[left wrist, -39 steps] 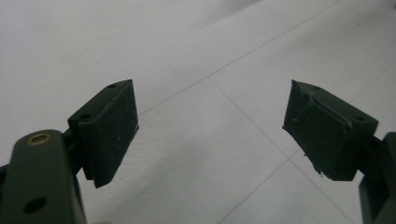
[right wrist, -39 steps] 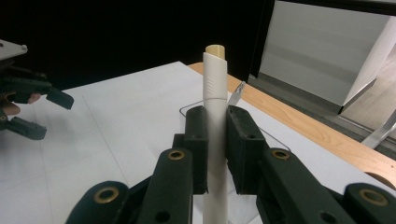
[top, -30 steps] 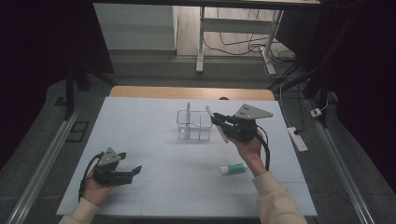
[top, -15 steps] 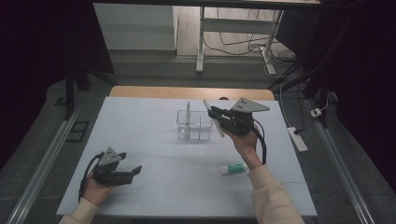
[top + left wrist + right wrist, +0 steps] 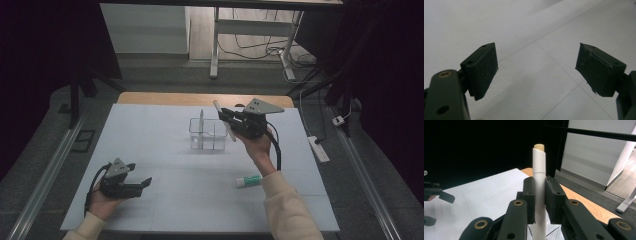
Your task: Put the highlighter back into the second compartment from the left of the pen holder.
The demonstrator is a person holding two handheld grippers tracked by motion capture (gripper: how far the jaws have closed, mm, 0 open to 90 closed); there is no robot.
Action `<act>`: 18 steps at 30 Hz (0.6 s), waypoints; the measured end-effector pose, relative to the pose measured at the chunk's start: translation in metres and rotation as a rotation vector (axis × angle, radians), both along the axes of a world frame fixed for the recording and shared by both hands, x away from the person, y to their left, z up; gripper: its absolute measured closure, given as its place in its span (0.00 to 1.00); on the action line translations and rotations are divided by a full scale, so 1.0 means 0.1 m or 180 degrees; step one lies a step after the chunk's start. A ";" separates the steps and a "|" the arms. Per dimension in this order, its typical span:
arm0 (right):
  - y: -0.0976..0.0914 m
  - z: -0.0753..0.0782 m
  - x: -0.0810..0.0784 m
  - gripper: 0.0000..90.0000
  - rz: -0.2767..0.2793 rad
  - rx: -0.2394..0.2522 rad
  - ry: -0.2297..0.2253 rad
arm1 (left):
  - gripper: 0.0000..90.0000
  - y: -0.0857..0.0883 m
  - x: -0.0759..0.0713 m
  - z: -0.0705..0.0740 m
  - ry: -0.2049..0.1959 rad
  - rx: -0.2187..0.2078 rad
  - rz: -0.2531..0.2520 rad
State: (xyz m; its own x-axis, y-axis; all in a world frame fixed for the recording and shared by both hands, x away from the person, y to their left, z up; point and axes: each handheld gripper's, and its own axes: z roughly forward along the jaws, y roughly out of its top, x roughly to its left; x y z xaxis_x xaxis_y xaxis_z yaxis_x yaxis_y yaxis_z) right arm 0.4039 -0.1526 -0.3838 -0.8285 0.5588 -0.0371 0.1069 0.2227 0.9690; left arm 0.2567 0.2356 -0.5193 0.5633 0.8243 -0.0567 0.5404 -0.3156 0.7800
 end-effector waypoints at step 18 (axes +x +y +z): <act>0.10 0.03 0.15 0.87 -0.0031 0.0107 0.0032 | 0.20 0.00 0.00 0.01 -0.0004 -0.0010 -0.0001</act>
